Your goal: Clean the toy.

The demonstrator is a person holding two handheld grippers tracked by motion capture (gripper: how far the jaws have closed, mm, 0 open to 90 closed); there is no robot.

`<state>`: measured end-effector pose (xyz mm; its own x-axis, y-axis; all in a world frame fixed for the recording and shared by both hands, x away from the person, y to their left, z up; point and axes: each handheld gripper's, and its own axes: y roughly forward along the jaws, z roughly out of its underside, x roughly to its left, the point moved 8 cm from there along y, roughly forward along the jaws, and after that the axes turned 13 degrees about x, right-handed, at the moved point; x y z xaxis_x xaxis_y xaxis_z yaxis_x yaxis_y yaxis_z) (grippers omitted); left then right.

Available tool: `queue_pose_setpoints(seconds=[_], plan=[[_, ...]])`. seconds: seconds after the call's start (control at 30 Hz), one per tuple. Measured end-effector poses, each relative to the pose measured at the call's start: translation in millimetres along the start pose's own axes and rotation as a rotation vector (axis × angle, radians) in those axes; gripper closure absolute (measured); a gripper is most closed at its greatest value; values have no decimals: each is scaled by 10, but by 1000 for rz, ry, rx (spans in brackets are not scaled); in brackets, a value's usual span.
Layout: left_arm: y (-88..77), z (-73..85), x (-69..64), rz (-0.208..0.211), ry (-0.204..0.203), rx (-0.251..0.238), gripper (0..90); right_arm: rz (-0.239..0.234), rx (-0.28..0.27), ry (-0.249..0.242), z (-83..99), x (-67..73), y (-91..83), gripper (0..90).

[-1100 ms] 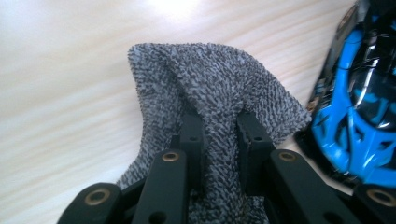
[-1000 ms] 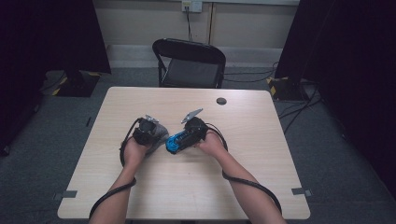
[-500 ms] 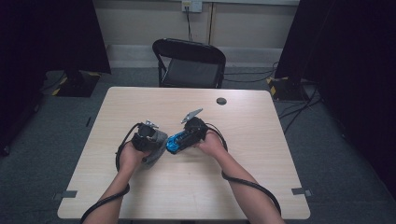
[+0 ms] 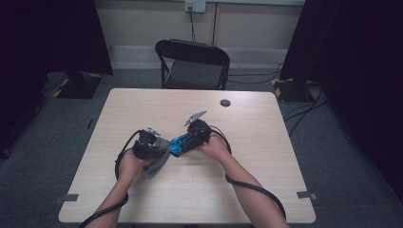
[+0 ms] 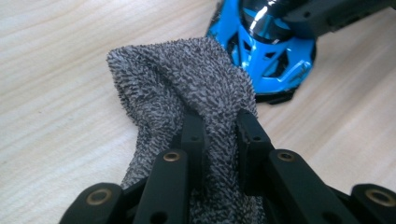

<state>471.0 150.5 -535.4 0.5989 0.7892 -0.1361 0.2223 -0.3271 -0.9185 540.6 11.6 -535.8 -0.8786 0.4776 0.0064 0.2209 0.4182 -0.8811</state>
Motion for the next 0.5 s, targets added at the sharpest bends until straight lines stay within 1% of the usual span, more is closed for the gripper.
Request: queue_pose_setpoints(seconds=[0.2,0.3,0.33,0.5], plan=[[-13,40,-45,20,-6,-10,762,0,-6,-5,-2,-3,2,111],[-18,58,-73,41,-7,-5,762,0,-8,-4,-1,-2,2,111],[-14,57,-78,35,-9,-9,762,1,-8,0,0,-1,2,111],[-18,77,-135,54,-4,-5,762,1,-10,5,-2,0,2,112]])
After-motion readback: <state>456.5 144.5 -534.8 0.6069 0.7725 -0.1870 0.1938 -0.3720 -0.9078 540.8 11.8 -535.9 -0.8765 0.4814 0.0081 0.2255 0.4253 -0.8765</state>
